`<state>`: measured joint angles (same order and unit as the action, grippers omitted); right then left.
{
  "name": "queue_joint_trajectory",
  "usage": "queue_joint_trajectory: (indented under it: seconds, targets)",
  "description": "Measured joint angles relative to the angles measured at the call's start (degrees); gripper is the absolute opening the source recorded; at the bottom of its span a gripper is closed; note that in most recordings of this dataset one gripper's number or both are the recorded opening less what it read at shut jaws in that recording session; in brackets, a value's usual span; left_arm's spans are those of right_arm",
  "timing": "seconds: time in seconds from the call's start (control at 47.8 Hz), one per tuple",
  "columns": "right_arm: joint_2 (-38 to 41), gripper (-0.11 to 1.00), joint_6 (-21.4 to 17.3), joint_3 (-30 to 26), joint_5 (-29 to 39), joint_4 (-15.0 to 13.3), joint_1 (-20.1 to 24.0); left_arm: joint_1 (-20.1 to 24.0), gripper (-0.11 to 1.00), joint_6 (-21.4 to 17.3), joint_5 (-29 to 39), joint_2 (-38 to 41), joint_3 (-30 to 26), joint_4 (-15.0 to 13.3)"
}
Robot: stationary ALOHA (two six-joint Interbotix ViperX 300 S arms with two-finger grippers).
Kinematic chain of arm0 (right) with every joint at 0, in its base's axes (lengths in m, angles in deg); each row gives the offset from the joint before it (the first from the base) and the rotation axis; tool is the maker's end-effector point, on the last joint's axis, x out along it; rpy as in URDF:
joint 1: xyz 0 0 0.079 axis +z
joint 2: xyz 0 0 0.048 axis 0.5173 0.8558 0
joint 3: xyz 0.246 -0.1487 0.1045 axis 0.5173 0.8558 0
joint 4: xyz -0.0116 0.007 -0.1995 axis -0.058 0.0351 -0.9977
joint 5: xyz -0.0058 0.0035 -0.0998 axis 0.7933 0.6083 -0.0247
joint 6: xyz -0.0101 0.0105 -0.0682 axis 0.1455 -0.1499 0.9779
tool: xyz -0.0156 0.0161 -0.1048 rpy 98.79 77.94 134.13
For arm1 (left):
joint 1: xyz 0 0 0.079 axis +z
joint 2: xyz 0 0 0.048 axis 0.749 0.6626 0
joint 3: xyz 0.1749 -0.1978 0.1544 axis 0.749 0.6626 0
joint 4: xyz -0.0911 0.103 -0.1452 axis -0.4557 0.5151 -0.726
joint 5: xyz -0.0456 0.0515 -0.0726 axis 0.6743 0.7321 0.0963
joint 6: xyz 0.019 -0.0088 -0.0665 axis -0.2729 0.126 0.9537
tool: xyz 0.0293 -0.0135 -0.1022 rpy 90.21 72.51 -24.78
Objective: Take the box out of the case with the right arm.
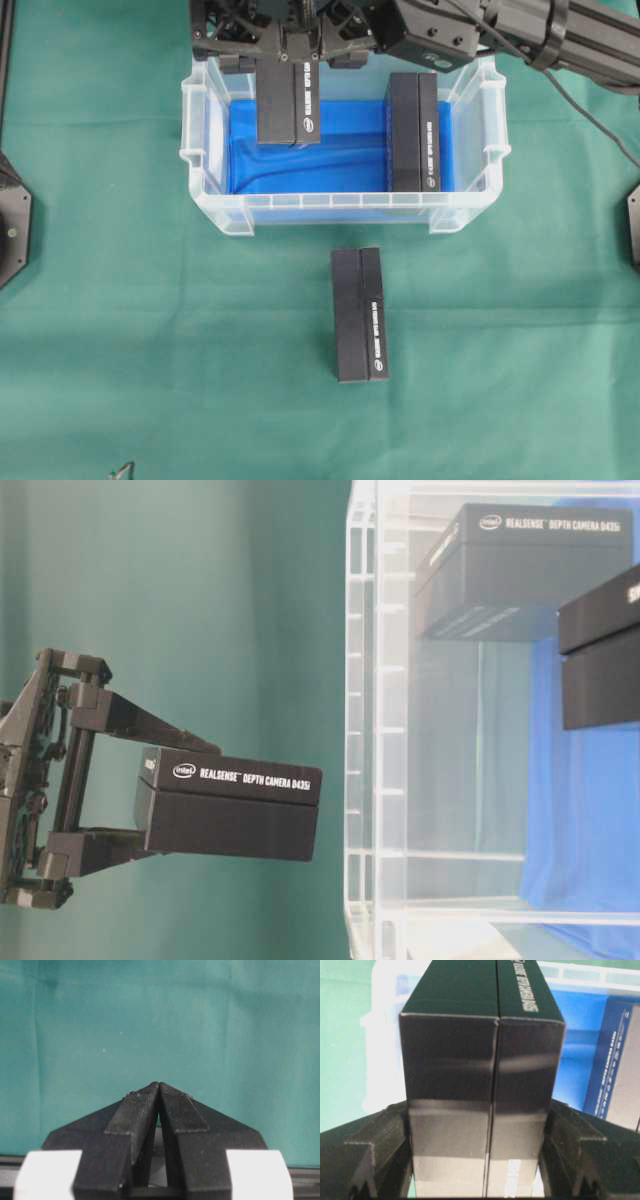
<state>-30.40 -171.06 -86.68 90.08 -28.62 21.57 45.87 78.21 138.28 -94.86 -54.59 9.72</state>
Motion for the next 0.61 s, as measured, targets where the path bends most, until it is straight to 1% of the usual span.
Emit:
queue_joint_trajectory:
  seconds: [0.607]
  targets:
    - [0.0, 0.68, 0.0, 0.0, 0.0, 0.0, 0.26, 0.09, 0.02, 0.0, 0.0, 0.0, 0.0, -0.09]
